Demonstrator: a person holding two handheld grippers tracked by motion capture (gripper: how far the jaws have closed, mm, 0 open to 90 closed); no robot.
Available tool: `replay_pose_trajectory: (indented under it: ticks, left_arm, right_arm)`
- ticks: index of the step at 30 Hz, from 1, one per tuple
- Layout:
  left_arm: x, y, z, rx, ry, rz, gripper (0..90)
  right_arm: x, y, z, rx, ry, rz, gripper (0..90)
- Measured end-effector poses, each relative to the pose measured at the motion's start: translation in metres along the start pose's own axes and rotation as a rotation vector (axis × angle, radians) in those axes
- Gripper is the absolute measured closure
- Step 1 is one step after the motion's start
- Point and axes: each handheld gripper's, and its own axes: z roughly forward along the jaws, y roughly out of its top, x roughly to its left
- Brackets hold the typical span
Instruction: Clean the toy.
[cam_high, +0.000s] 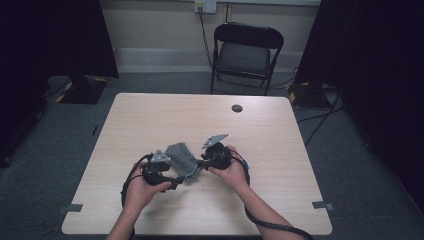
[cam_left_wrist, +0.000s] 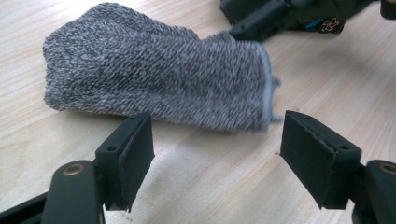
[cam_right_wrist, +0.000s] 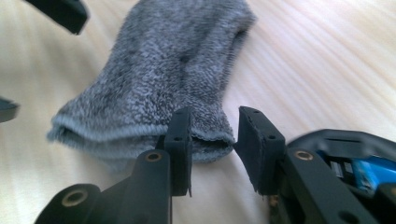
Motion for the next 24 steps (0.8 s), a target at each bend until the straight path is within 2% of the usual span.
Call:
replay_pose_trajectory:
  ticks: [2,3,4,5,7,8,9,10,11,12,13,14,15,16,17,18,19,20,22,23,24]
  left_arm:
    - [0.0,0.001,-0.001,-0.01,-0.002,-0.01,25.8]
    - [-0.001,0.002,-0.002,-0.015,0.003,-0.023,25.8]
    - [-0.001,0.002,-0.002,-0.015,0.003,-0.023,25.8]
    - [0.0,0.002,-0.002,-0.017,0.004,-0.025,25.6]
    - [0.001,0.002,-0.003,-0.013,0.009,-0.04,25.7]
    - [0.002,0.002,-0.003,-0.012,0.011,-0.055,25.9]
    - [0.003,0.002,-0.004,-0.014,0.016,-0.061,26.9]
    - [0.004,0.002,-0.004,-0.019,0.017,-0.073,26.9]
    - [0.005,0.003,-0.006,-0.025,0.023,-0.076,29.8]
    - [0.007,0.004,-0.009,-0.035,0.042,-0.071,30.7]
    - [0.008,0.005,-0.01,-0.036,0.04,-0.068,32.9]
    - [0.008,0.005,-0.01,-0.036,0.04,-0.068,34.2]
    - [0.008,0.005,-0.01,-0.046,0.05,-0.071,33.9]
    - [0.008,0.005,-0.01,-0.046,0.061,-0.065,34.4]
    - [0.007,0.006,-0.008,-0.046,0.067,-0.063,34.4]
    - [0.007,0.006,-0.007,-0.045,0.069,-0.055,35.4]
    - [0.006,0.006,-0.003,-0.048,0.088,-0.06,36.1]
    - [0.006,0.006,-0.003,-0.048,0.088,-0.06,36.7]
    - [0.007,0.006,0.002,-0.041,0.098,-0.067,36.7]
    - [0.007,0.006,0.004,-0.037,0.106,-0.078,37.0]
    - [0.008,0.005,0.007,-0.029,0.119,-0.083,36.9]
  right_arm:
    - [0.002,0.0,0.001,0.003,0.008,-0.003,65.6]
    - [0.009,-0.001,0.002,-0.004,0.025,-0.007,65.7]
    - [0.009,-0.001,0.002,-0.004,0.025,-0.007,65.7]
    - [0.017,-0.002,0.005,-0.001,0.051,-0.011,65.4]
    - [0.02,-0.003,0.006,0.0,0.058,-0.015,65.2]
    - [0.025,-0.003,0.008,0.001,0.071,-0.011,64.6]
    - [0.034,-0.003,0.012,-0.011,0.107,-0.003,63.5]
    - [0.034,-0.003,0.012,-0.011,0.107,-0.003,63.5]
    - [0.043,-0.001,0.017,-0.022,0.144,-0.014,61.5]
    - [0.047,0.0,0.018,-0.021,0.159,-0.019,60.5]
    - [0.051,0.0,0.019,-0.019,0.166,-0.023,58.9]
    - [0.051,0.0,0.019,-0.019,0.166,-0.023,58.9]
    - [0.054,0.001,0.018,-0.015,0.15,-0.02,51.6]
    - [0.054,0.001,0.017,-0.021,0.154,-0.012,47.8]
    - [0.054,0.001,0.017,-0.021,0.154,-0.012,47.8]
    - [0.053,0.001,0.014,-0.026,0.151,-0.007,44.2]
    - [0.048,0.002,0.006,-0.036,0.117,-0.015,38.5]
    - [0.044,0.002,0.001,-0.044,0.09,-0.017,35.7]
    - [0.039,0.002,-0.004,-0.061,0.072,-0.008,32.6]
    - [0.027,0.002,-0.015,-0.098,0.036,0.022,29.9]
    - [0.02,0.002,-0.021,-0.11,0.007,0.038,24.6]
